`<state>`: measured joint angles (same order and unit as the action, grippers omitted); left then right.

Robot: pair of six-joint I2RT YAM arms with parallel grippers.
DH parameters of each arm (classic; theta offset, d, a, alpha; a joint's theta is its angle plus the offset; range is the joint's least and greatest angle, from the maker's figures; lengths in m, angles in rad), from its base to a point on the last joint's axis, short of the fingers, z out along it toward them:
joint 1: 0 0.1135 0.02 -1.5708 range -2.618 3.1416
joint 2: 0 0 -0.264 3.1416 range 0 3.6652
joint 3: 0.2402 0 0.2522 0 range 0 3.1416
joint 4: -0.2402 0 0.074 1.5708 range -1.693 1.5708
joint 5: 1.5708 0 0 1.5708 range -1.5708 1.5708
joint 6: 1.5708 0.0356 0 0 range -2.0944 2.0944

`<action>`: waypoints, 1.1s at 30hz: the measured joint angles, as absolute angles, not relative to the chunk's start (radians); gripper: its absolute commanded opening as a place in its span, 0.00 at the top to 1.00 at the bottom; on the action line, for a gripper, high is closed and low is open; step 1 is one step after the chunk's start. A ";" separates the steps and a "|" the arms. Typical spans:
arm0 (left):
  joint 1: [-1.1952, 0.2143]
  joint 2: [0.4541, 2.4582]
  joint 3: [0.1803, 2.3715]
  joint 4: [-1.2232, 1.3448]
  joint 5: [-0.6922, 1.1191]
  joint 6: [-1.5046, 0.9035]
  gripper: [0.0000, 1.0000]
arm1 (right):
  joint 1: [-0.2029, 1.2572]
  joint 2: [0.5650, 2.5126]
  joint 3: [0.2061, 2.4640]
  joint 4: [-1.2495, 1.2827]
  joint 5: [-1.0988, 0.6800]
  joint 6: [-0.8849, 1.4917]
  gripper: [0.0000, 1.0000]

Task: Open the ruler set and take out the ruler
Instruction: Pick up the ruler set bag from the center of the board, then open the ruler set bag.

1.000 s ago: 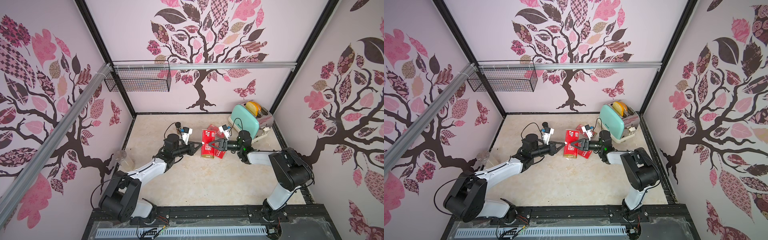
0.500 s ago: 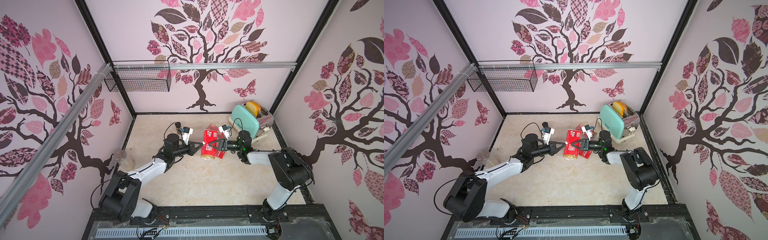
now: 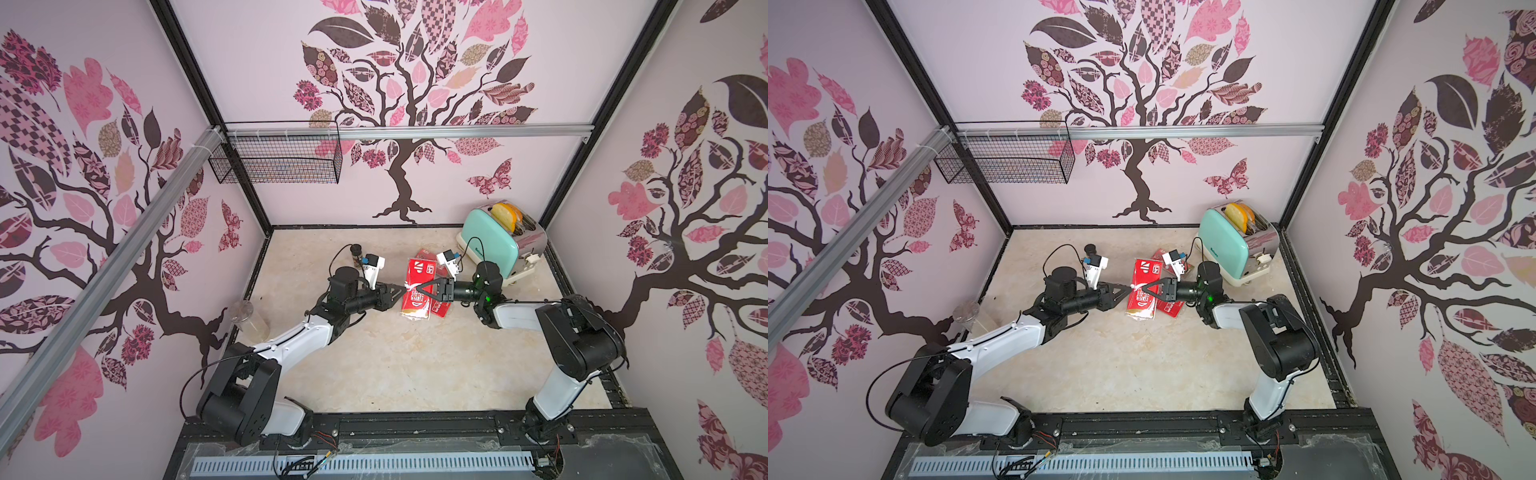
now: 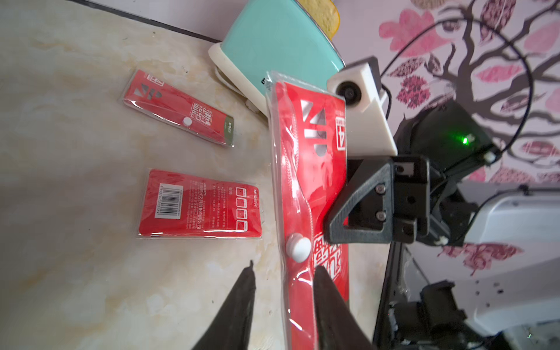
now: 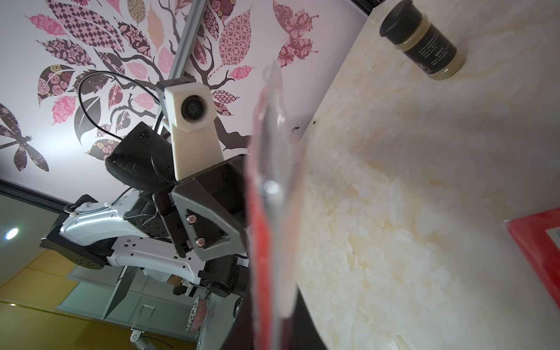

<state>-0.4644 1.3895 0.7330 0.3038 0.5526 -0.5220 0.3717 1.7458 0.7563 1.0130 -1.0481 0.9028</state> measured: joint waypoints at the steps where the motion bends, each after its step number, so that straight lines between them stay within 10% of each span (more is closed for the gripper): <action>1: -0.465 1.379 0.733 0.293 0.537 -0.513 0.47 | 0.372 1.746 0.756 1.005 -1.041 0.900 0.86; 33: -0.797 1.557 0.941 0.043 -0.461 -0.033 0.46 | 0.361 1.699 0.787 0.794 -0.901 0.830 0.86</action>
<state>-0.7967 1.5566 0.9405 0.0433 -0.4610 -0.0326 0.3614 1.6985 0.7868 0.7937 -0.9012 0.8299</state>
